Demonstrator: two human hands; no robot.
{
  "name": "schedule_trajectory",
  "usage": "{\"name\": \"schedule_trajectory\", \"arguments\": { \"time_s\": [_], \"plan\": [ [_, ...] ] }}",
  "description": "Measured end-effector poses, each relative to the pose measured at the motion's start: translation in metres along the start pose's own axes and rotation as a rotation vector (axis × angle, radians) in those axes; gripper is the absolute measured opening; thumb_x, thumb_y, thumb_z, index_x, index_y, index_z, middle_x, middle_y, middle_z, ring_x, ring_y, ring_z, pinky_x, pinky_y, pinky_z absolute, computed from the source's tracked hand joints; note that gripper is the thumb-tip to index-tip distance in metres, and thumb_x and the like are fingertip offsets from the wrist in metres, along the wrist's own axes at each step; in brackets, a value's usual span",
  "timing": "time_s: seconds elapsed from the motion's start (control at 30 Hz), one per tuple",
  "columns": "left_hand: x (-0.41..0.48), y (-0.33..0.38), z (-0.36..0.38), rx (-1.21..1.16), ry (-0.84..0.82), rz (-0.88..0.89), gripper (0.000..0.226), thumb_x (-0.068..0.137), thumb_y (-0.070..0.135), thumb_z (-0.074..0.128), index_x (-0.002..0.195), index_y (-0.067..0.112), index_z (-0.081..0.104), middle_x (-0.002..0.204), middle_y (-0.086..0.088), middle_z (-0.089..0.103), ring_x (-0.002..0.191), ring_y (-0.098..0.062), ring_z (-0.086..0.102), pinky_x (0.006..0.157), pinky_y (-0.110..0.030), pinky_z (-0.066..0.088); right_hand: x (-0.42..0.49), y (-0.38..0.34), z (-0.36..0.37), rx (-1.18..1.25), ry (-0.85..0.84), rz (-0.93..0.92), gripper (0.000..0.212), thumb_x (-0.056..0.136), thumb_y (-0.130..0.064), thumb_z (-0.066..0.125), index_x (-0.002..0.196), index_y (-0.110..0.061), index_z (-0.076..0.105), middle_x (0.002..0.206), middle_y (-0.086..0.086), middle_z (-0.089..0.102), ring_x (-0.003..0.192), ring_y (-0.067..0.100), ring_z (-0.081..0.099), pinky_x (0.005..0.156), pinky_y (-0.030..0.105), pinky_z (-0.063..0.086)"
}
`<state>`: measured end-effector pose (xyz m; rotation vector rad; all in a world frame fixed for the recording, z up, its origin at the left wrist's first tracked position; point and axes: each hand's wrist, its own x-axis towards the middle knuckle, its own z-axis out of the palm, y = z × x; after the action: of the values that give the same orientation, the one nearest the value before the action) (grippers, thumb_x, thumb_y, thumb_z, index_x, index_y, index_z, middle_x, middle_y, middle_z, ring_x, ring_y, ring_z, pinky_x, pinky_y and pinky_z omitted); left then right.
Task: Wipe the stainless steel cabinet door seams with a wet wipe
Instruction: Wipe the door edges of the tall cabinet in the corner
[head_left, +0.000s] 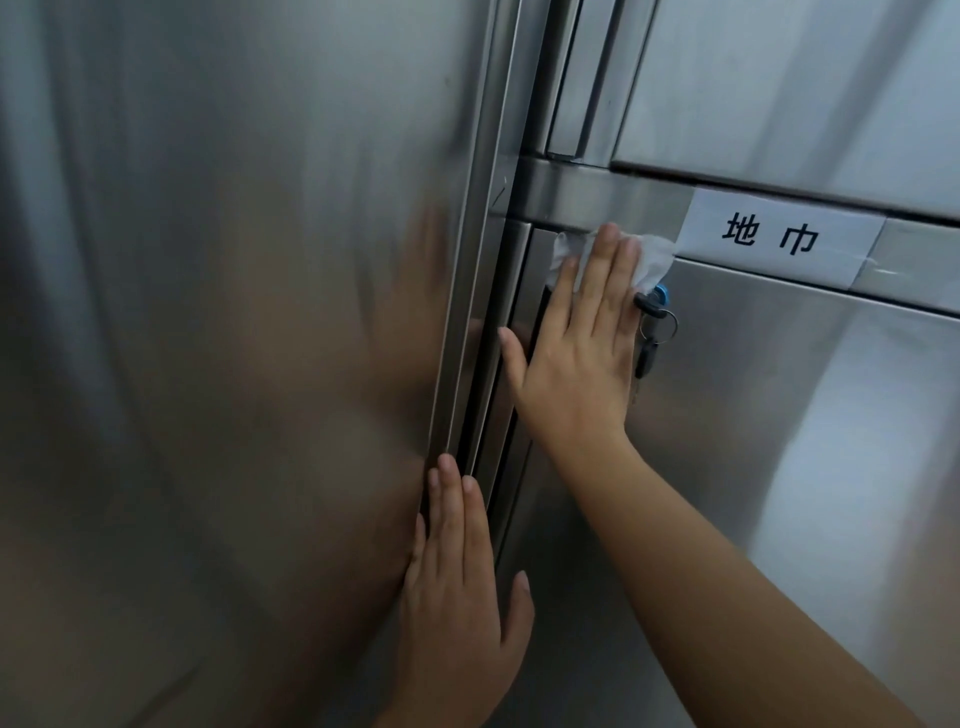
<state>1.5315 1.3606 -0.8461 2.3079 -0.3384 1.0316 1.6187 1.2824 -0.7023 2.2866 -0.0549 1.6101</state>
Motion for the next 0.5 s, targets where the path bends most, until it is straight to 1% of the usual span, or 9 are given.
{"name": "schedule_trajectory", "arguments": {
  "time_s": [0.1, 0.17, 0.23, 0.3, 0.4, 0.5],
  "plan": [
    [0.0, 0.0, -0.001, 0.0, -0.004, 0.0, 0.077, 0.078, 0.035, 0.041, 0.14, -0.005, 0.019, 0.149, -0.023, 0.018, 0.138, -0.028, 0.014, 0.109, -0.032, 0.008, -0.013, -0.004, 0.0, 0.099, 0.005, 0.041, 0.077, 0.095, -0.05, 0.037, 0.144, 0.007, 0.02, 0.149, 0.031, 0.01, 0.139, 0.042, 0.004, 0.114, 0.046, 0.002],
    [0.0, 0.0, -0.001, -0.006, -0.004, 0.004, 0.077, 0.078, 0.035, 0.041, 0.14, -0.005, 0.018, 0.149, -0.023, 0.018, 0.138, -0.028, 0.014, 0.11, -0.032, 0.008, -0.026, -0.008, 0.001, 0.093, -0.001, 0.039, 0.077, 0.094, -0.051, 0.039, 0.143, 0.006, 0.023, 0.148, 0.03, 0.011, 0.137, 0.039, -0.002, 0.113, 0.045, 0.0],
    [0.001, 0.0, -0.001, -0.004, -0.001, 0.011, 0.077, 0.078, 0.035, 0.041, 0.14, -0.005, 0.018, 0.148, -0.024, 0.019, 0.138, -0.029, 0.014, 0.109, -0.033, 0.008, -0.029, -0.009, 0.002, 0.069, -0.015, 0.027, 0.078, 0.094, -0.052, 0.039, 0.143, 0.006, 0.024, 0.148, 0.03, 0.014, 0.136, 0.038, -0.002, 0.112, 0.046, -0.001],
    [0.001, 0.001, -0.001, 0.002, 0.001, 0.01, 0.077, 0.078, 0.035, 0.041, 0.139, -0.005, 0.019, 0.148, -0.024, 0.019, 0.137, -0.029, 0.015, 0.109, -0.033, 0.009, -0.023, -0.008, 0.001, 0.053, -0.014, 0.016, 0.077, 0.095, -0.053, 0.034, 0.143, 0.006, 0.023, 0.149, 0.03, 0.013, 0.138, 0.04, 0.001, 0.112, 0.046, -0.001],
    [0.0, 0.0, -0.001, -0.001, 0.007, 0.018, 0.078, 0.077, 0.035, 0.042, 0.14, -0.005, 0.018, 0.148, -0.025, 0.018, 0.138, -0.03, 0.013, 0.11, -0.034, 0.009, -0.011, -0.001, 0.001, 0.036, 0.006, -0.011, 0.075, 0.096, -0.051, 0.031, 0.144, 0.006, 0.021, 0.149, 0.031, 0.012, 0.139, 0.044, 0.01, 0.113, 0.048, 0.003],
    [0.0, -0.001, -0.001, 0.002, 0.001, 0.02, 0.078, 0.078, 0.035, 0.042, 0.14, -0.005, 0.017, 0.149, -0.024, 0.016, 0.139, -0.029, 0.012, 0.111, -0.036, 0.01, -0.015, 0.005, 0.004, 0.04, 0.025, -0.05, 0.073, 0.095, -0.051, 0.034, 0.143, 0.004, 0.027, 0.148, 0.032, 0.017, 0.138, 0.044, 0.014, 0.113, 0.049, 0.006]
  ]
}}
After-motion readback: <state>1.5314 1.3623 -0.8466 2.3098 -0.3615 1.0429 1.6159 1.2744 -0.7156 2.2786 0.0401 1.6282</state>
